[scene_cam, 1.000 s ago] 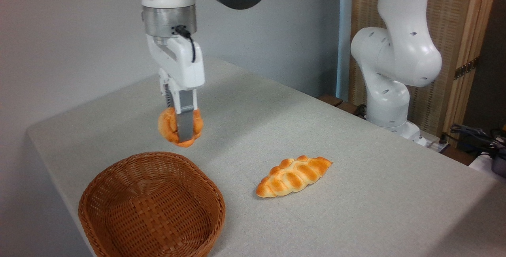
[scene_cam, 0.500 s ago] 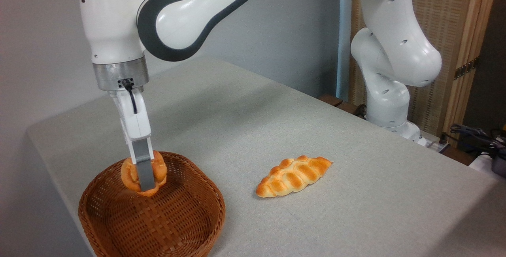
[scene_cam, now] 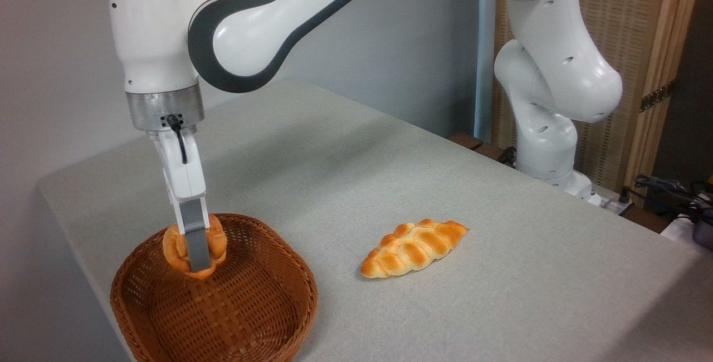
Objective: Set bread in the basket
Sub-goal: 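Carry the bun over the wicker basket and lower it inside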
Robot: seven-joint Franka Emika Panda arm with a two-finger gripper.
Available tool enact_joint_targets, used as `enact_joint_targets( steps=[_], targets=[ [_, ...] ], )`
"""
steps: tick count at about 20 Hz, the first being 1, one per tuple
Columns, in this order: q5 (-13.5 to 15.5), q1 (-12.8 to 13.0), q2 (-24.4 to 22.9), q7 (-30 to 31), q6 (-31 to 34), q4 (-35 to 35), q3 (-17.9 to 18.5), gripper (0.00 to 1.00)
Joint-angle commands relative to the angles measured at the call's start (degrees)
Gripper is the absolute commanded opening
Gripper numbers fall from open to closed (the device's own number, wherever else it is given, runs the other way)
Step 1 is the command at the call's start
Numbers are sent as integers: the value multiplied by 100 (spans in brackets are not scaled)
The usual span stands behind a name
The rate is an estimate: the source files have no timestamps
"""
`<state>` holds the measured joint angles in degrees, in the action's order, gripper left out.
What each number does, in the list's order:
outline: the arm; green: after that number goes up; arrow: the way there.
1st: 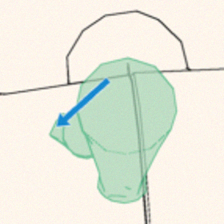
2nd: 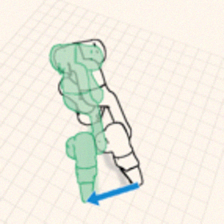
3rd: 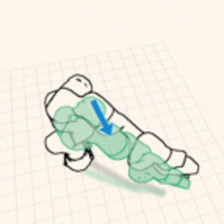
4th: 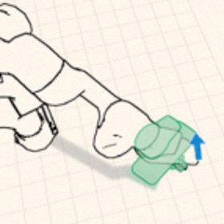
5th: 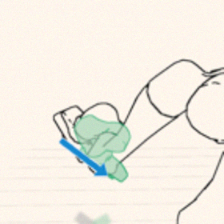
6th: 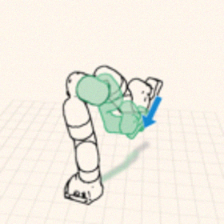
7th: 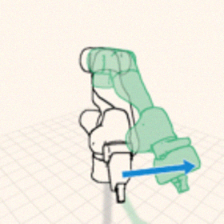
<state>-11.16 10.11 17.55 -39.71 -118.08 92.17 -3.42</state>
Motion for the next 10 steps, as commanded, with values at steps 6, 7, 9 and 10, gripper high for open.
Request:
enact_joint_targets(
  steps=[6, 7, 9, 10],
  targets=[
    [-44, -9, 82, 637, -49, -182, -71, 100],
    [-35, -18, 82, 953, -49, -199, -141, 100],
    [34, -18, 82, 1306, -31, -305, -176, 100],
    [200, -18, 82, 1308, 4, -296, -177, 100]
  ],
)
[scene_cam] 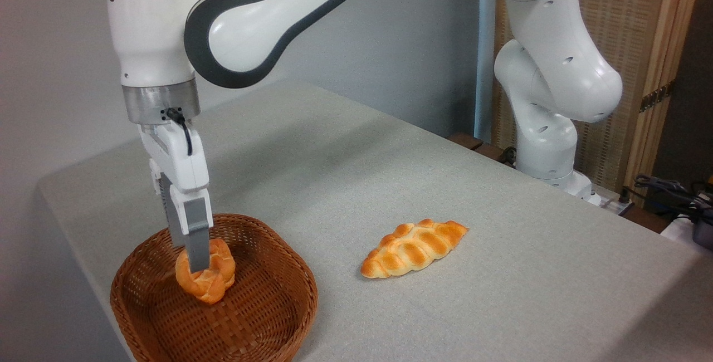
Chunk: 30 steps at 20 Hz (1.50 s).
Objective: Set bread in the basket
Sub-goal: 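Open the gripper to release the bun and raise it away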
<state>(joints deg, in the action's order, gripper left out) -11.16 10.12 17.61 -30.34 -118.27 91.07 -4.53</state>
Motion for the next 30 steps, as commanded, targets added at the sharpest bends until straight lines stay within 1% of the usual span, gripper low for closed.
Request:
enact_joint_targets(
  steps=[1, 5, 6, 7, 8, 10, 12, 15, 16, 17, 18, 21, 24, 26, 30],
  targets=[
    [324, -19, 76, 380, 50, -194, -65, 100],
    [386, -27, 137, 380, 67, -186, -188, 100],
    [534, -36, 129, 371, 137, -194, -171, 100],
    [840, -71, 120, 354, 294, -229, -127, 100],
    [1087, -185, 111, 336, 513, -395, -118, 100],
    [1238, -352, 85, 327, 1058, -703, -127, 100],
    [1239, -493, -134, 257, 1428, -766, -127, 100],
    [1256, -677, -687, -102, 1841, -573, -136, 100],
    [1309, -774, -950, -330, 1991, -433, -109, 100],
    [1387, -888, -1152, -506, 2018, -258, -109, 100],
    [1458, -941, -1355, -656, 2027, -73, -92, 100],
    [1459, -950, -1970, -964, 2106, 621, 14, 100],
    [1459, -950, -2051, -965, 2282, 658, 84, 100],
    [1485, -933, -2042, -1008, 2440, 571, 294, 100],
    [1537, -924, -1981, -1123, 2467, 369, 357, 100]
  ],
)
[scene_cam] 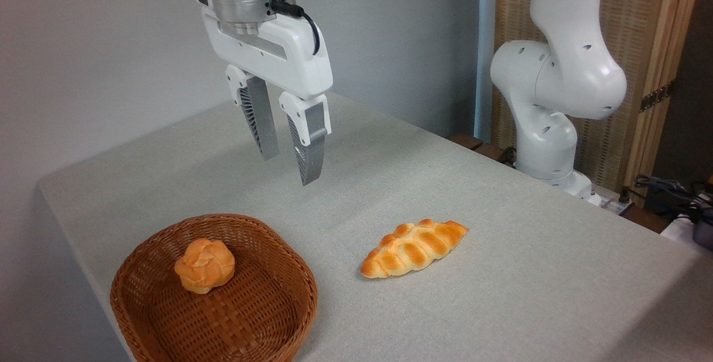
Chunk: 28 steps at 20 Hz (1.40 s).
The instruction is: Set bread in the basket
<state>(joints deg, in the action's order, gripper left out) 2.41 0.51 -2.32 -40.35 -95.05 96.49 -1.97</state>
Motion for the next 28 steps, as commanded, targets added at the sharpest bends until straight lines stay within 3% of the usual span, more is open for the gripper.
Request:
enact_joint_targets(
  steps=[1, 7, 21, 24, 28],
  targets=[
    [198, 45, 21, -114, 144, -192, 100, 100],
    [207, 45, 135, -149, 671, -719, 109, 100],
    [93, 177, 179, -140, 689, -711, 180, 100],
    [-135, 177, 188, -123, 698, -693, 127, 100],
    [-188, 177, 196, -140, 689, -685, 118, 100]
  ],
)
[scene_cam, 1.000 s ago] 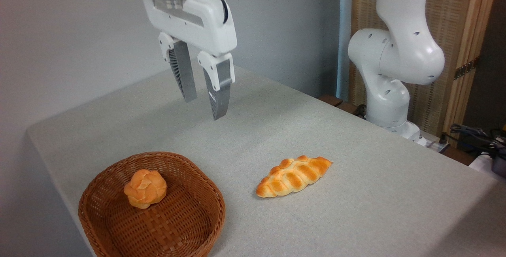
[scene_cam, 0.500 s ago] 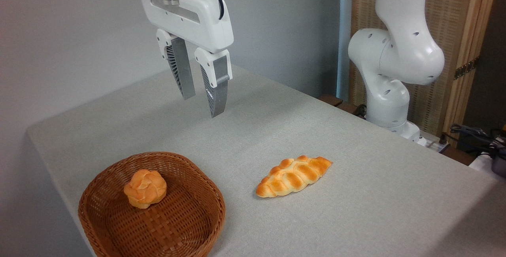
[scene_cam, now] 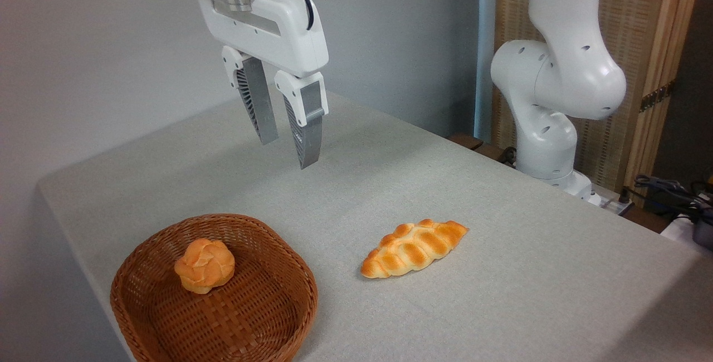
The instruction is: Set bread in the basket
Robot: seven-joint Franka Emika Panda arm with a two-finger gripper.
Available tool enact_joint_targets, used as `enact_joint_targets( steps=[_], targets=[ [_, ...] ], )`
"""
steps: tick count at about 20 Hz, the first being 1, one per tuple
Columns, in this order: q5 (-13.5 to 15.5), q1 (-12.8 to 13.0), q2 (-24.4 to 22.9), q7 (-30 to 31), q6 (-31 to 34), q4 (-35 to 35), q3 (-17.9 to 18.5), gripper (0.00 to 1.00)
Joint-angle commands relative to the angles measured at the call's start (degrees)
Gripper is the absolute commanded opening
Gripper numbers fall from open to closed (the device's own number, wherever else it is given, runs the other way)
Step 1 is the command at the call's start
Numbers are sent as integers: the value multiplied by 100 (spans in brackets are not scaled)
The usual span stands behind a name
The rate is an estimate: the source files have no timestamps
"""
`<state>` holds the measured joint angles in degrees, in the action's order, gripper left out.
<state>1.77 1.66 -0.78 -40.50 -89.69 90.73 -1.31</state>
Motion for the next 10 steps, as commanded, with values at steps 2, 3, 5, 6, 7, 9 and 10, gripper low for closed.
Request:
enact_joint_targets(
  steps=[2, 3, 5, 6, 7, 9, 10],
  targets=[
    [-221, 71, 43, -125, 154, -91, 43, 100],
    [-230, 71, 43, -134, 154, -91, 43, 100],
    [-221, 71, 43, -134, 154, -91, 43, 100],
    [-204, 62, 43, -116, 154, -91, 43, 100],
    [-177, 62, 34, -125, 145, -100, 43, 100],
    [-168, 62, 34, -116, 136, -100, 61, 100],
    [-160, 62, 34, -125, 136, -100, 69, 100]
  ],
)
